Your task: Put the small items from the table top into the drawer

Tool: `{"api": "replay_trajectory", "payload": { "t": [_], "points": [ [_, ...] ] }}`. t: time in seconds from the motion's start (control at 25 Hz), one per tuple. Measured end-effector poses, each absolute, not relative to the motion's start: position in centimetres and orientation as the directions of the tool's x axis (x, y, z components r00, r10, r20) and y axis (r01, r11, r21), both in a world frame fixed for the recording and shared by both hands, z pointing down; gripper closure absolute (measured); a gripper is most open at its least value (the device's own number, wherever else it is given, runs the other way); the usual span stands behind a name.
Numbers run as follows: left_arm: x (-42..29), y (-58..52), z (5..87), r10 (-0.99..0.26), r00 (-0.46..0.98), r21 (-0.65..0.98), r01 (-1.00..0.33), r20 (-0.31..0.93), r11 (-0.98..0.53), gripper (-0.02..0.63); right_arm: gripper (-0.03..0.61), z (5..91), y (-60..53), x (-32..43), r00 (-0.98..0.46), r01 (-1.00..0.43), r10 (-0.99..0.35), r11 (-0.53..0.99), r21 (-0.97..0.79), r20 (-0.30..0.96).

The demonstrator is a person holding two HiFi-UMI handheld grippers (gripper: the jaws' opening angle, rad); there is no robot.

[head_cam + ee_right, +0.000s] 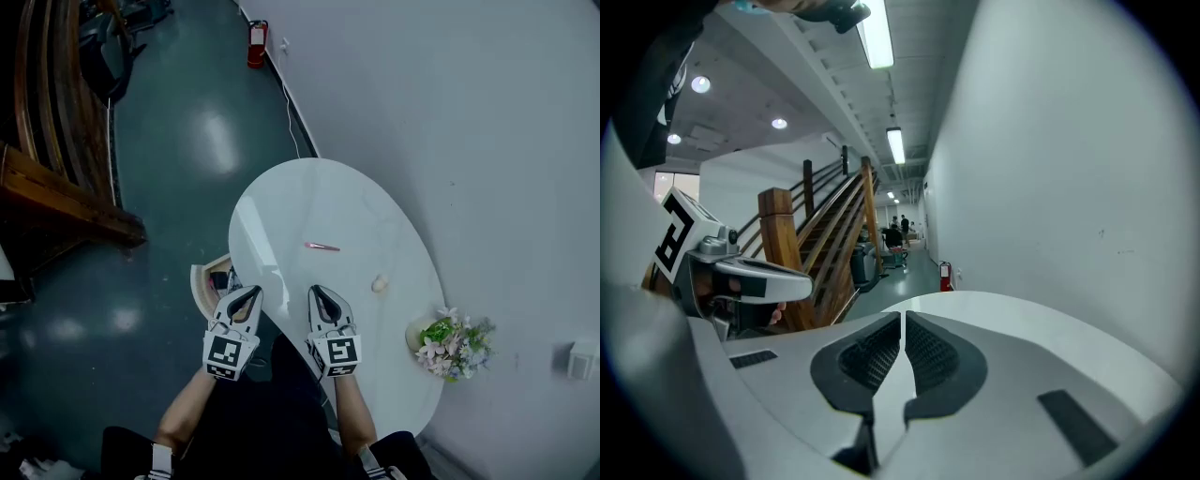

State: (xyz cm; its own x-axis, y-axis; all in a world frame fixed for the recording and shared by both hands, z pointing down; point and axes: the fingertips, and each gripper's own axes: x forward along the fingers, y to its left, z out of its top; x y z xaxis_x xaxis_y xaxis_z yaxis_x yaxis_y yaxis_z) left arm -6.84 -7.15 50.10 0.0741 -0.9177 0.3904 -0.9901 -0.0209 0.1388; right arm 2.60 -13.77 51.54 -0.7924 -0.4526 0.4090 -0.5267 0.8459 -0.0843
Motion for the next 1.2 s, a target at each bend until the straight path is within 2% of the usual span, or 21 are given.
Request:
{"api": "replay_trajectory", "payload": {
  "t": [0.52, 1.0, 1.04, 1.12, 1.2],
  "points": [
    [-7.9, -5.9, 53.7, -0.885, -0.014, 0.141, -0.986, 0.465, 0.089, 0.594, 0.538, 56.9, -21.0, 1.7, -0.771, -0.46, -0.408, 0.888, 0.016, 0.489],
    [-9.0, -4.7, 55.5, -0.866, -0.039, 0.261, -0.946, 0.499, 0.193, 0.594, 0.535, 63.9, -24.6, 1.8, -0.687, -0.335, -0.338, 0.933, 0.132, 0.643],
    [-9.0, -4.6, 55.6, -0.865, -0.04, 0.259, -0.946, 0.501, 0.194, 0.592, 0.53, 64.2, -24.9, 1.7, -0.682, -0.329, -0.332, 0.935, 0.132, 0.652],
    [-9.1, -4.6, 55.6, -0.863, -0.042, 0.253, -0.948, 0.503, 0.194, 0.594, 0.465, 65.0, -25.2, 1.6, -0.675, -0.315, -0.312, 0.941, 0.12, 0.669],
    [-9.2, -4.6, 55.6, -0.862, -0.043, 0.25, -0.949, 0.505, 0.194, 0.594, 0.442, 65.7, -25.5, 1.5, -0.665, -0.302, -0.296, 0.946, 0.116, 0.686]
  ]
}}
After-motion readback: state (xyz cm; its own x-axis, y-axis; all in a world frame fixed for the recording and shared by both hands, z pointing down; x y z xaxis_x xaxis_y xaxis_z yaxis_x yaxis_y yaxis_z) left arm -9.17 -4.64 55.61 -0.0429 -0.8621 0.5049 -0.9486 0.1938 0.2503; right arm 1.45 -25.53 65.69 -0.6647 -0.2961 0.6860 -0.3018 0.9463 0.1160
